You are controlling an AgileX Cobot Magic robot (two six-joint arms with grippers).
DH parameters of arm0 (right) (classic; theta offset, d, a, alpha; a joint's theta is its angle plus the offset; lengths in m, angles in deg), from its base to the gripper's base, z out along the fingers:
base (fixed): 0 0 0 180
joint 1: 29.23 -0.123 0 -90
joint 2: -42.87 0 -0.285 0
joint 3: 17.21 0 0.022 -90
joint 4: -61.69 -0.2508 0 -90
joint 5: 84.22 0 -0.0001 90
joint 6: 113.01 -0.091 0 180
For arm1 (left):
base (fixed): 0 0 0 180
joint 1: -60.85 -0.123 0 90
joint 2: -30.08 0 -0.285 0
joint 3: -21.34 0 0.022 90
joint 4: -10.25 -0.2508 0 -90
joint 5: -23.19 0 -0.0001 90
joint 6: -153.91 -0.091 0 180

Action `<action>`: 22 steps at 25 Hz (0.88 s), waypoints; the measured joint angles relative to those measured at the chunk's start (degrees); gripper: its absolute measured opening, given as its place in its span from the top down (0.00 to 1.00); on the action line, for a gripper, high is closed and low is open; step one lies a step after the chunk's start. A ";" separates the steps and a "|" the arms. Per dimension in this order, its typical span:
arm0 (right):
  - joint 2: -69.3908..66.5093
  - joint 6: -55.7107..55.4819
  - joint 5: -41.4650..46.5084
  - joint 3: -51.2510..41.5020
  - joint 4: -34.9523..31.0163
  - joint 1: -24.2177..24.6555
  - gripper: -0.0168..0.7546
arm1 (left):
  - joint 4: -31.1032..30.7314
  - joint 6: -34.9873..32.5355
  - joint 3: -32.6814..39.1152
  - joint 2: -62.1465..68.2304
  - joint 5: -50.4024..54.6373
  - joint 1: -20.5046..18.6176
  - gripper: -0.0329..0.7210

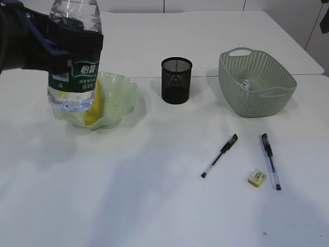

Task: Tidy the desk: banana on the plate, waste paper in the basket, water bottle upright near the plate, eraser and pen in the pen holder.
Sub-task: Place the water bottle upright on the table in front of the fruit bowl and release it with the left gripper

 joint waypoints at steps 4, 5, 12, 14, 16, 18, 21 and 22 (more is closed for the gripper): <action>0.00 0.00 -0.12 0.00 0.13 0.00 0.64 | -3.17 2.27 0.00 2.13 -3.40 -2.26 0.47; 0.00 0.00 -0.24 0.00 0.13 0.00 0.64 | -3.93 2.45 0.00 2.86 -4.34 -2.75 0.47; 0.00 0.00 -1.05 0.00 0.75 0.00 0.64 | -5.56 3.00 0.00 7.17 -9.83 -6.97 0.47; 0.00 0.00 -1.09 0.00 0.75 0.00 0.64 | -5.71 3.10 0.00 7.98 -10.76 -8.12 0.47; 0.00 0.00 -1.09 0.00 0.75 0.00 0.64 | -6.30 3.10 0.00 8.71 -11.48 -8.92 0.47; 0.00 0.00 -1.09 0.00 0.75 0.00 0.64 | -7.21 3.10 0.00 9.49 -12.90 -9.84 0.47; 0.00 0.00 -1.33 0.00 0.86 0.00 0.64 | -8.94 3.13 0.00 10.86 -14.49 -11.20 0.47; 0.00 0.00 -1.33 0.00 0.86 0.00 0.64 | -9.78 3.22 0.00 11.29 -15.29 -11.65 0.47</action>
